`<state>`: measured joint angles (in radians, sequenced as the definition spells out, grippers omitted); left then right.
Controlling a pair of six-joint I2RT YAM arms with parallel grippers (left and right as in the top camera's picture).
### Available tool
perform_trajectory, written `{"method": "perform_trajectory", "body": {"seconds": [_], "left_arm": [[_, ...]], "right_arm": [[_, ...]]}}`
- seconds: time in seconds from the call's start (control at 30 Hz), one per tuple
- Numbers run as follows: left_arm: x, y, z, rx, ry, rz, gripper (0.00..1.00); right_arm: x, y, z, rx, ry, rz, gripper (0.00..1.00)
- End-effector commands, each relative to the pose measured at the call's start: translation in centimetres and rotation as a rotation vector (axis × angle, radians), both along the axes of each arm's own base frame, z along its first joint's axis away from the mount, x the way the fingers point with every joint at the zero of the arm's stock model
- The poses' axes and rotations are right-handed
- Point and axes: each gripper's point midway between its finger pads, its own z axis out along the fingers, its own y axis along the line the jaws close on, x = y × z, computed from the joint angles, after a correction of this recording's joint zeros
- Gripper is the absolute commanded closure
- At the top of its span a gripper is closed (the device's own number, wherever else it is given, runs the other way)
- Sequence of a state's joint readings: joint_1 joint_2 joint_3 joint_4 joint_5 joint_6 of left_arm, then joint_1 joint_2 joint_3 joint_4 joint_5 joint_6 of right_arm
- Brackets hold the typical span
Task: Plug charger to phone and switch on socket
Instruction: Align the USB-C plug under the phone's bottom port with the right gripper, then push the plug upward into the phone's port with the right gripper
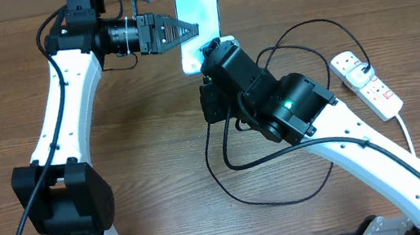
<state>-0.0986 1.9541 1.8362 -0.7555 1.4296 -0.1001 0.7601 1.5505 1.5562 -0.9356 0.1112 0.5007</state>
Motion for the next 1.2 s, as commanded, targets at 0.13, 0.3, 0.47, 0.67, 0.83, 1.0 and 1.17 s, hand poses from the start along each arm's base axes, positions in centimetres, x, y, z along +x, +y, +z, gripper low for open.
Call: {"method": "perform_trajectory", "body": {"seconds": [0.13, 0.3, 0.47, 0.67, 0.83, 1.0, 1.17], "left_arm": [[-1.06, -0.09, 2.39, -0.048, -0.068, -0.042, 0.96], [-1.06, -0.09, 2.39, -0.048, -0.068, -0.042, 0.96], [-1.07, -0.09, 2.4, -0.049, -0.068, -0.042, 0.96], [-1.15, -0.09, 2.49, -0.054, -0.068, -0.047, 0.96], [-1.13, -0.09, 2.47, -0.053, -0.076, -0.047, 0.96], [-1.13, -0.09, 2.47, -0.053, -0.081, -0.047, 0.96], [-1.1, -0.09, 2.44, -0.051, -0.087, -0.046, 0.96]], "right_arm": [[0.19, 0.58, 1.2, 0.038, -0.017, 0.018, 0.96], [0.19, 0.58, 1.18, 0.038, -0.017, 0.018, 0.96], [0.19, 0.58, 1.18, 0.036, -0.018, 0.02, 0.96], [0.25, 0.55, 1.2, 0.033, -0.022, 0.02, 0.96], [0.44, 0.33, 1.22, 0.024, -0.031, 0.009, 0.96], [0.47, 0.38, 1.27, 0.024, -0.035, 0.014, 0.96], [0.52, 0.43, 1.36, 0.021, -0.042, 0.022, 0.96]]}}
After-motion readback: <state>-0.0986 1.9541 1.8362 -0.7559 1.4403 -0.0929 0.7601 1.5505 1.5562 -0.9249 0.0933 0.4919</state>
